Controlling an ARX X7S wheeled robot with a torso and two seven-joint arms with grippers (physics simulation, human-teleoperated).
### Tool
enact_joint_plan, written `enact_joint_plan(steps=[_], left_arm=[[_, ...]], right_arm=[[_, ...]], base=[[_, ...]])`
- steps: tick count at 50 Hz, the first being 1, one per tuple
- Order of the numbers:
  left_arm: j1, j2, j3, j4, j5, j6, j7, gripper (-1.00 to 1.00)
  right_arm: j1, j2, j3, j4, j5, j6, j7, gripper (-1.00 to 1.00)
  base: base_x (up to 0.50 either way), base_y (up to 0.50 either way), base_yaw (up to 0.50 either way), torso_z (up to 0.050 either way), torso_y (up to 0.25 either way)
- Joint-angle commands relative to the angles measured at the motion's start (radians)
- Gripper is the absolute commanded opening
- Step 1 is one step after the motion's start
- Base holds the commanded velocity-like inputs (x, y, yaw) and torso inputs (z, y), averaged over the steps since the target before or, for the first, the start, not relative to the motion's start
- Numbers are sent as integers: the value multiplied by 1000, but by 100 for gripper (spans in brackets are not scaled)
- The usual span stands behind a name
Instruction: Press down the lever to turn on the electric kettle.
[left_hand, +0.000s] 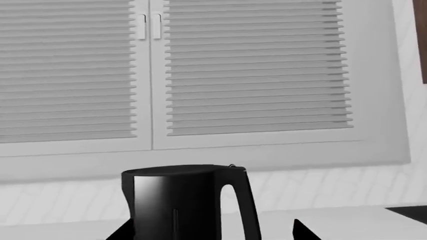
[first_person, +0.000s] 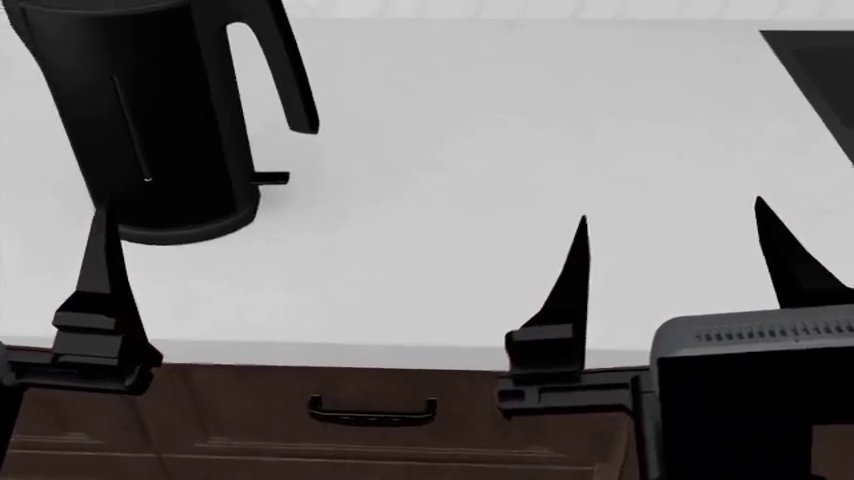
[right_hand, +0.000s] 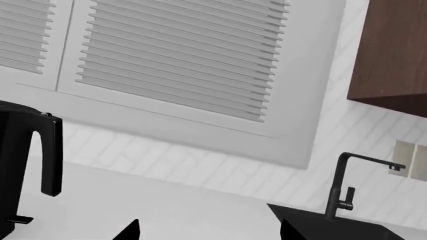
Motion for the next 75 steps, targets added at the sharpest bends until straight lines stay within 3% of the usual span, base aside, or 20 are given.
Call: enact_joint_plan(steps=[1,55,75], left_arm=[[4,-7,4,0,-10,4,-11,100],[31,-37,24,-32,-47,47,-50,100],[24,-51,28,-32,-60,44,-62,100]], right_arm=[[-5,8,-1,-7,9,1,-3,100],[-12,2,-16,20,43,-16,9,100],[-18,2,-15,20,67,-20,4,100]], base=[[62,215,0,0,0],[107,216,0,0,0],[354,139,0,0,0]])
